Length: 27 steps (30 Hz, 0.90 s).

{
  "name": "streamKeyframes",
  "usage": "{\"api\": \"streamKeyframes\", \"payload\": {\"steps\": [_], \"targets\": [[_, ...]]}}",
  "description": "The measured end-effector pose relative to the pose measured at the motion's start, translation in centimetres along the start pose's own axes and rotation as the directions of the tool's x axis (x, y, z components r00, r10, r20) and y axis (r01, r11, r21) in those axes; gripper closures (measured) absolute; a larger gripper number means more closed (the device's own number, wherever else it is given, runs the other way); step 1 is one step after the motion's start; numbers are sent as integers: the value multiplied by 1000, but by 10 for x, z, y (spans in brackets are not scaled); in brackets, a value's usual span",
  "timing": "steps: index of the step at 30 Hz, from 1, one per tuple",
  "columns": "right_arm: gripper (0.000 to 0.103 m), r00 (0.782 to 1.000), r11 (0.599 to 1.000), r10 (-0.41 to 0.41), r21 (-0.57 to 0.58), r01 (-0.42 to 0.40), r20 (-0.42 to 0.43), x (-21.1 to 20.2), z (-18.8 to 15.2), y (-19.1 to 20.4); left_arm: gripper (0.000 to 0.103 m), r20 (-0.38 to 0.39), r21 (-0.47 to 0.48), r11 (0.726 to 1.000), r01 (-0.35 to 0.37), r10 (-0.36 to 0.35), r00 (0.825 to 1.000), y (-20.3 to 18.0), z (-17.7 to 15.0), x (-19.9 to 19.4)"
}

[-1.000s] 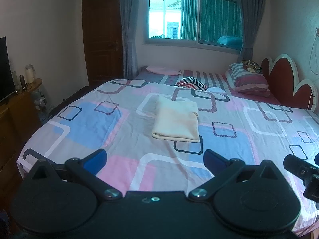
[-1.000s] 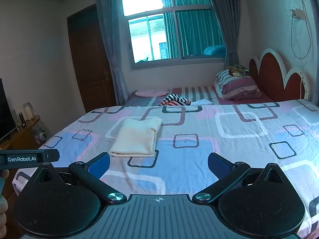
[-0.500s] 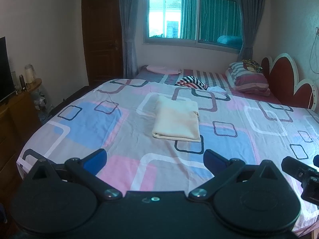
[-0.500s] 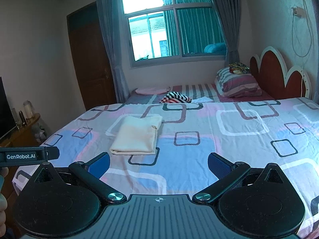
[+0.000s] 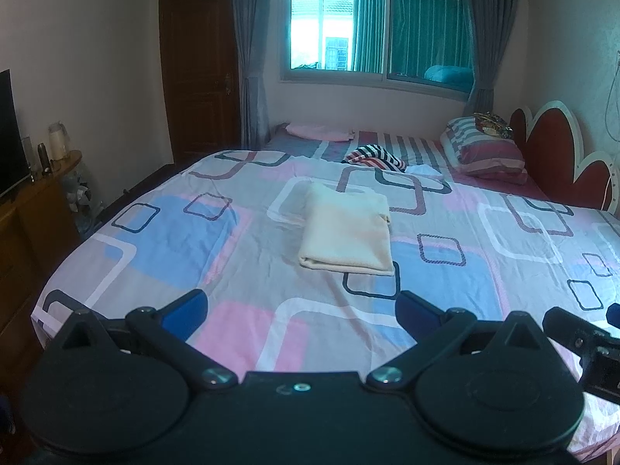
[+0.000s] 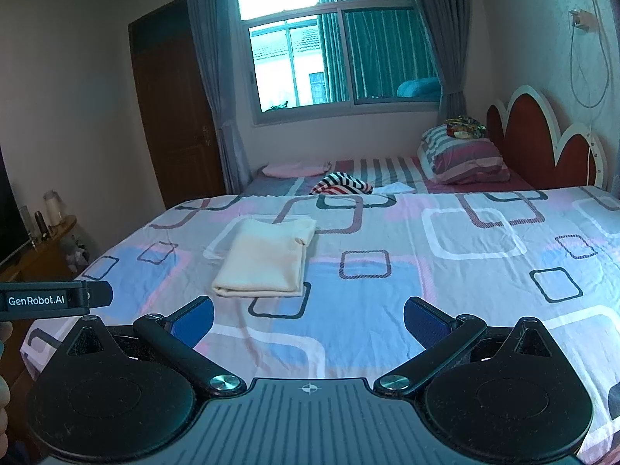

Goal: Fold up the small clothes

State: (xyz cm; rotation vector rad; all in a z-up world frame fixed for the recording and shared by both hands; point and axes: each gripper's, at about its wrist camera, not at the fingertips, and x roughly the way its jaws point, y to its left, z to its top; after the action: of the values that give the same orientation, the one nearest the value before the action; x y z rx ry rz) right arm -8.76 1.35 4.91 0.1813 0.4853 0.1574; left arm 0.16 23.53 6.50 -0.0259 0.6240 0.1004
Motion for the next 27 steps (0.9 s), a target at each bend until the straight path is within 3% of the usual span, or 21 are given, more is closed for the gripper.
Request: {"api": "streamKeyframes", "payload": {"steps": [18,27], "targets": [[0,999,1000,20,-1,-20,-32,20,-1,3,1,-32,1,1000,-15,15,999,6,5,19],[0,997,1000,17,5,-16,-77,41,-3,0,1,-101,8,1000,6,-6,995,2,5,48]]}}
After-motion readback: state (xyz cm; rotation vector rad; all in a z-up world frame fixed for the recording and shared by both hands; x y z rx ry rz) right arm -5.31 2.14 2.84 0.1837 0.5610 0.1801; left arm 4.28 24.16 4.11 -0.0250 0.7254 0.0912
